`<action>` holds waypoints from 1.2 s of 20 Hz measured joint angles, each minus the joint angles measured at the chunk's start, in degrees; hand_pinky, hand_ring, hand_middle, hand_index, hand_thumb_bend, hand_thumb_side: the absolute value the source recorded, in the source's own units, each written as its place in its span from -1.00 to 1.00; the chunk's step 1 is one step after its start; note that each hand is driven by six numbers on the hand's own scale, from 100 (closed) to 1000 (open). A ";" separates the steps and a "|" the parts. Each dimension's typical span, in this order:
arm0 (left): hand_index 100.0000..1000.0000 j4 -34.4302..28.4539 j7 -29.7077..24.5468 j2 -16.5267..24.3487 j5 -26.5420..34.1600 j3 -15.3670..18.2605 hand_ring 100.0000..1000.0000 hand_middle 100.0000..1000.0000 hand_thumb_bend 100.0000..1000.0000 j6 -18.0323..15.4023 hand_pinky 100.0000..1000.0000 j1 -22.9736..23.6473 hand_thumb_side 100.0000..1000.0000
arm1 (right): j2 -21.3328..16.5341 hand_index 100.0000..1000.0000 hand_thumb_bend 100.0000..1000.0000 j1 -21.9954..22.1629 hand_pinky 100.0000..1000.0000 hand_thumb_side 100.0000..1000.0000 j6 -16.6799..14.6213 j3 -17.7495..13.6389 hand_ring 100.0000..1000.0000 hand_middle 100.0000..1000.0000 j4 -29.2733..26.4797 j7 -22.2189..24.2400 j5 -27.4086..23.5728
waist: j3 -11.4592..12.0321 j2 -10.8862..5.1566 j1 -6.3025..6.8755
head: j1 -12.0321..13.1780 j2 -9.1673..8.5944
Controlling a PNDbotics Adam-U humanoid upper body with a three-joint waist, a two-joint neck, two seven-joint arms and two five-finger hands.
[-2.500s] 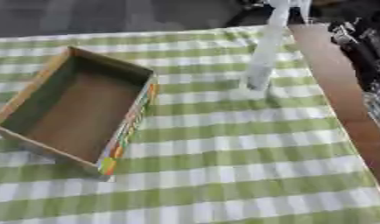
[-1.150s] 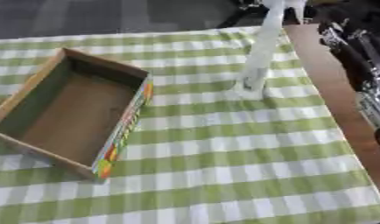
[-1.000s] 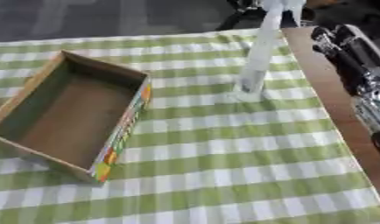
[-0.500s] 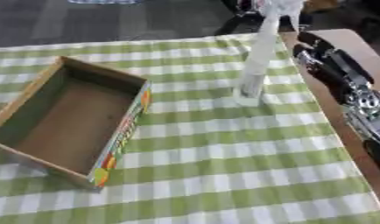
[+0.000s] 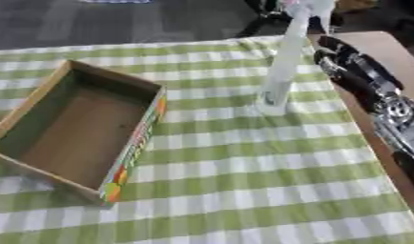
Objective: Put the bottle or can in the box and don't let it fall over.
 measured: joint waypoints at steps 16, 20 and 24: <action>0.59 0.05 -0.32 0.41 0.16 -0.31 0.03 0.43 -0.84 0.05 1.00 -0.14 0.64 | 0.39 1.00 -1.00 -2.52 0.89 0.26 0.75 1.28 0.99 1.00 -0.30 0.72 -0.98 | 0.52 0.25 -0.05 | -0.43 -0.47; 0.59 0.17 -0.40 0.41 0.17 -0.31 0.03 0.43 -0.84 0.06 1.00 -0.14 0.65 | 0.64 1.00 -1.00 -2.91 0.90 0.26 0.79 1.40 0.99 1.00 -0.32 0.71 -1.57 | 0.52 0.26 -0.07 | -0.47 -0.48; 0.59 0.30 -0.46 0.41 0.18 -0.32 0.03 0.43 -0.84 0.05 1.00 -0.15 0.65 | 0.72 1.00 -1.00 -3.29 0.90 0.26 0.80 1.41 0.99 1.00 -0.41 0.69 -1.99 | 0.49 0.33 -0.11 | -0.62 -0.50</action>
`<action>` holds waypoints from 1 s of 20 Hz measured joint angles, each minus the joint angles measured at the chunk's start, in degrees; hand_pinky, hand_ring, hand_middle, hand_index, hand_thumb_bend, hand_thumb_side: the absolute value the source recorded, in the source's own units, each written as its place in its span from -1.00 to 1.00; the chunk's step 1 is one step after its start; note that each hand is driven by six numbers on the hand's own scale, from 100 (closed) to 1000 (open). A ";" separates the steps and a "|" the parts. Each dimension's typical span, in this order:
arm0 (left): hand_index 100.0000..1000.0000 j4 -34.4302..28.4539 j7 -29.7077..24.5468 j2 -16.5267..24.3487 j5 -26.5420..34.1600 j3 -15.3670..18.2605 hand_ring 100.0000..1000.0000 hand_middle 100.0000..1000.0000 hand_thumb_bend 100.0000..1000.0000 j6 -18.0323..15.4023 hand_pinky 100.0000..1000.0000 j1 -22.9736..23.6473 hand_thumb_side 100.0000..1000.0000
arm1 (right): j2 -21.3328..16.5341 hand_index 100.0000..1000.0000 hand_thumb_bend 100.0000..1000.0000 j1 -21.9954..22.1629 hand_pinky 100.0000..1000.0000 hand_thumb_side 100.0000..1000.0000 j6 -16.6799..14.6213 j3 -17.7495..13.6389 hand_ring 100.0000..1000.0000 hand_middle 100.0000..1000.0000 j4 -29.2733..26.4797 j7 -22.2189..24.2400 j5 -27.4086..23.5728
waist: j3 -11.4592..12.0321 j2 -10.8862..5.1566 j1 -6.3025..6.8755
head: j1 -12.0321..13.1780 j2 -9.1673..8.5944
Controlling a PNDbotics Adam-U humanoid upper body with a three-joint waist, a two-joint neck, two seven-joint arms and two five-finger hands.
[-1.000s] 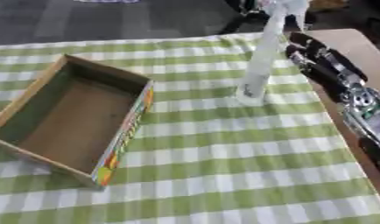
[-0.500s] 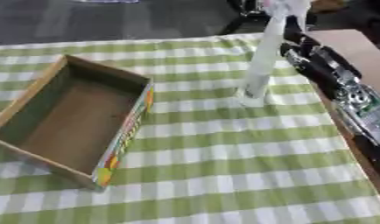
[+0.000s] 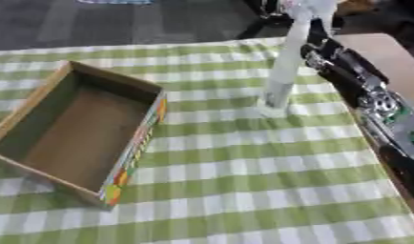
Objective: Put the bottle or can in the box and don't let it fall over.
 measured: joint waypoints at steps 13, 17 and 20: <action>0.60 0.03 -0.21 0.00 0.01 -0.32 0.03 0.43 -0.84 0.10 1.00 -0.06 0.65 | 0.36 1.00 -1.00 -0.71 0.90 0.27 -0.07 0.00 1.00 1.00 -0.26 0.05 -0.83 | -0.16 0.26 -0.16 | -0.18 -0.02; 0.60 0.03 -0.28 0.00 0.01 -0.32 0.03 0.43 -0.85 0.16 1.00 -0.07 0.65 | 0.36 1.00 -1.00 -0.78 0.91 0.26 -0.05 0.00 1.00 1.00 -0.26 0.17 -0.77 | -0.21 0.28 -0.28 | -0.23 -0.02; 0.60 0.03 -0.31 0.00 0.01 -0.33 0.03 0.43 -0.85 0.18 1.00 -0.07 0.65 | 0.36 1.00 -1.00 -1.15 0.91 0.27 0.28 0.01 1.00 1.00 -0.26 0.22 -0.34 | -0.22 0.33 -0.29 | -0.24 -0.02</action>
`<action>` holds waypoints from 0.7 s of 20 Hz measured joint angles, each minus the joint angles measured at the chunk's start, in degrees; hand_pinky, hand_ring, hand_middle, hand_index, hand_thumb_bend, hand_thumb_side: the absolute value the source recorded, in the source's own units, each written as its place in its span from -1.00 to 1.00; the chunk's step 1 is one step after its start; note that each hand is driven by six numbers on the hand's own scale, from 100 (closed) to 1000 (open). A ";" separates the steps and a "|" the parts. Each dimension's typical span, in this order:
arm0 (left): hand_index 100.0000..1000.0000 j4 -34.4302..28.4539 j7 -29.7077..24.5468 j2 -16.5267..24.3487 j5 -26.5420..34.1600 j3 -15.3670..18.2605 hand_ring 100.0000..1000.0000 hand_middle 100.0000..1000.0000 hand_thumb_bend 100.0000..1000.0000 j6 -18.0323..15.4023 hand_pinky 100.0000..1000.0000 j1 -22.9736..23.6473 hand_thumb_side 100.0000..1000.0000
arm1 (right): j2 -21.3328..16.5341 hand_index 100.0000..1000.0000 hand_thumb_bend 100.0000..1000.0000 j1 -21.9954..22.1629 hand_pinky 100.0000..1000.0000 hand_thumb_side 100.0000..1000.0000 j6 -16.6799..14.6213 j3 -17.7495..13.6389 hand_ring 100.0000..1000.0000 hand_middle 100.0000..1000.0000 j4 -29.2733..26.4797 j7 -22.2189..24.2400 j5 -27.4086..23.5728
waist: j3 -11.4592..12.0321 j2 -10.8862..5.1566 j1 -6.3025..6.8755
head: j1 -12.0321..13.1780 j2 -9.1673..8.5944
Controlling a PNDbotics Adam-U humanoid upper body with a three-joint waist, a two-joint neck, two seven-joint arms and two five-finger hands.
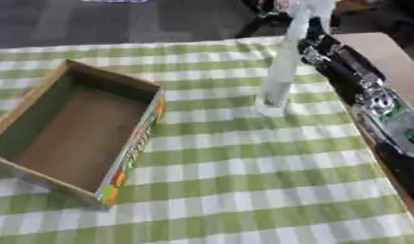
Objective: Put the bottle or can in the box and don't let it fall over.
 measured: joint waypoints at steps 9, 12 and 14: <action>0.60 0.00 -0.13 0.00 0.00 -0.01 0.02 0.43 -0.85 0.11 1.00 -0.09 0.66 | 0.01 1.00 -1.00 -0.62 0.92 0.29 0.47 0.38 1.00 1.00 -0.25 0.26 0.17 | 0.00 0.17 -0.09 | -0.05 -0.02; 0.60 0.00 -0.14 0.00 0.00 -0.02 0.02 0.43 -0.85 0.11 1.00 -0.10 0.66 | 0.01 1.00 -1.00 -0.55 0.92 0.29 0.65 0.40 1.00 1.00 -0.62 0.53 0.31 | 0.00 0.27 -0.15 | -0.06 -0.17; 0.60 0.00 -0.14 0.00 0.00 -0.02 0.02 0.43 -0.85 0.12 1.00 -0.10 0.66 | 0.01 1.00 -1.00 -0.53 0.92 0.29 0.74 0.41 1.00 1.00 -0.73 0.71 0.60 | 0.00 0.27 -0.15 | -0.07 -0.23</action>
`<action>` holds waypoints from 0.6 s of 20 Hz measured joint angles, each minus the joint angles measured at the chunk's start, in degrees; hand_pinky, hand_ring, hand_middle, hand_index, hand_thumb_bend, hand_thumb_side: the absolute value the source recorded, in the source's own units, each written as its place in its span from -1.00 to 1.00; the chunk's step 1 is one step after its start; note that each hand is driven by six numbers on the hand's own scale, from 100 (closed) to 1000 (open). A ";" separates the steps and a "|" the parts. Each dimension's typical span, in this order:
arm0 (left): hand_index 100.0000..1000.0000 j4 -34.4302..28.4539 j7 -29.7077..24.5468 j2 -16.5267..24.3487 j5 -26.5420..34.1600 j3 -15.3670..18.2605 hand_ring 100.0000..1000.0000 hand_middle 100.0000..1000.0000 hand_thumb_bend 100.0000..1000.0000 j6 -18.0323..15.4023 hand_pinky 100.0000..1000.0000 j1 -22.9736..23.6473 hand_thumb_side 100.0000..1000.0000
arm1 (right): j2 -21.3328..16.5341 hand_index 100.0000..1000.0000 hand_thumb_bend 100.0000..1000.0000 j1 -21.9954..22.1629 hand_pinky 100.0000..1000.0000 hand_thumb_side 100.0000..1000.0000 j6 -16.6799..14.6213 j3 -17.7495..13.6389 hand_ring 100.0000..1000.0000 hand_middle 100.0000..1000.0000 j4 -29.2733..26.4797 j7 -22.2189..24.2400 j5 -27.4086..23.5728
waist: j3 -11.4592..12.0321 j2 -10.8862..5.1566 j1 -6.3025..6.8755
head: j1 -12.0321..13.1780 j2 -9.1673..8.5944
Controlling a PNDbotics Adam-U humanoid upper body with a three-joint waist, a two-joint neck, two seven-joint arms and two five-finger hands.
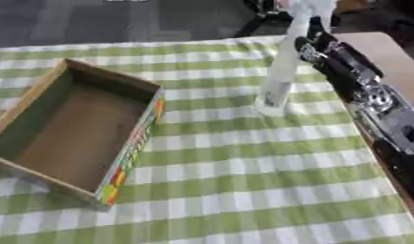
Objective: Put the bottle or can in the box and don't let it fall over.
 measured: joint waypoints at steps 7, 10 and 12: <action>0.60 0.00 -0.10 0.00 0.00 -0.02 0.02 0.43 -0.85 0.07 1.00 -0.09 0.66 | 0.00 1.00 -1.00 -0.35 0.92 0.29 0.48 0.37 1.00 1.00 -0.34 0.44 0.53 | 0.11 0.04 -0.04 | -0.25 -0.20; 0.60 0.00 -0.13 0.00 0.00 -0.03 0.02 0.43 -0.85 0.04 1.00 -0.09 0.66 | 0.01 1.00 -1.00 -0.67 0.91 0.30 0.80 0.64 1.00 1.00 -0.36 0.34 0.67 | 0.23 0.07 -0.11 | -0.31 -0.22; 0.60 0.00 -0.17 0.00 0.00 -0.04 0.02 0.43 -0.84 0.01 1.00 -0.10 0.66 | 0.02 1.00 -1.00 -0.96 0.91 0.30 0.99 0.65 1.00 1.00 -0.39 0.17 0.74 | 0.29 0.10 -0.17 | -0.35 -0.22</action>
